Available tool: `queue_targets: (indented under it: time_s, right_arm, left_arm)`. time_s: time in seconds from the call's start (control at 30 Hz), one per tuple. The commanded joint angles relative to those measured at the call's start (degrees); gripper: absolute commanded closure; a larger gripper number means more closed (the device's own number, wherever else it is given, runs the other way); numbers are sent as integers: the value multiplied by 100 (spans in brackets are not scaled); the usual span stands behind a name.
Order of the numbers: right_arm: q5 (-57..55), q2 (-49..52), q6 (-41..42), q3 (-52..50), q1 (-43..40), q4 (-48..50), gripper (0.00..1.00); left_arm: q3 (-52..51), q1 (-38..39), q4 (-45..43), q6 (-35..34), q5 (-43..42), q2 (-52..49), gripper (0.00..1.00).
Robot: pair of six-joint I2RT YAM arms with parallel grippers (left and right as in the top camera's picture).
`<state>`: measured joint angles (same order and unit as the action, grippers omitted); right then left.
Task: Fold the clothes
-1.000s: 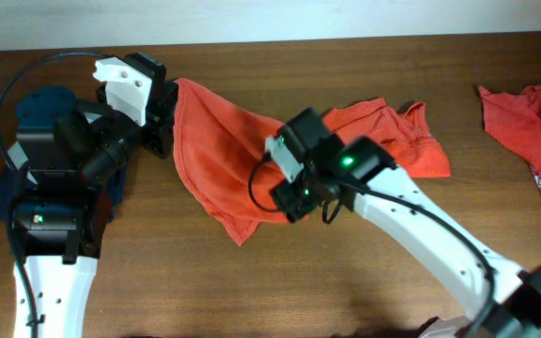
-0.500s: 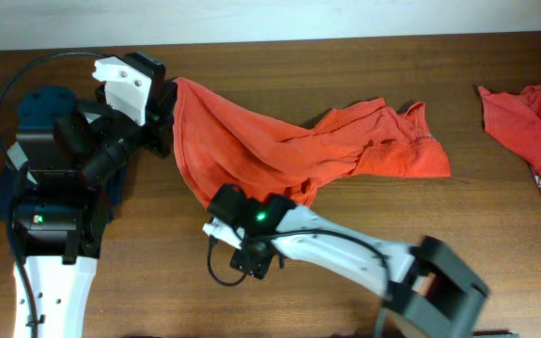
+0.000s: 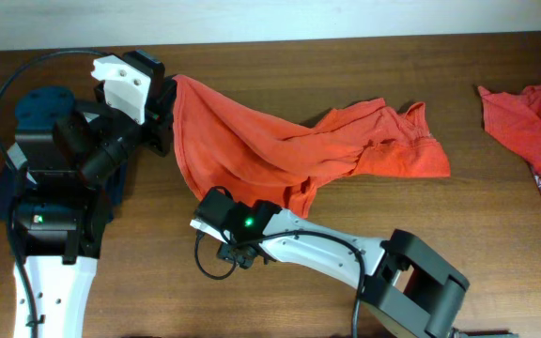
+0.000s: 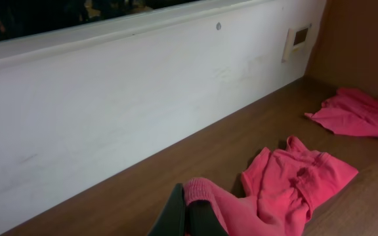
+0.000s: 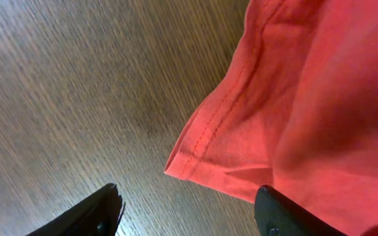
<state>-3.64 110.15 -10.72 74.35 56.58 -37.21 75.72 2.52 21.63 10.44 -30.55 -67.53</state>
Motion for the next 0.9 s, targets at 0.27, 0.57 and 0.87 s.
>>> queue_targets:
  time_s: [0.27,0.57,0.87]
  right_arm:
    - [-96,376,46,39,74,280,30]
    - [-118,636,48,39,81,470,35]
    - [-450,629,431,74,79,426,88]
  left_arm:
    - [175,11,-59,-50,42,4,100]
    - [175,11,-63,-48,42,4,100]
    - [175,11,-66,-50,42,4,100]
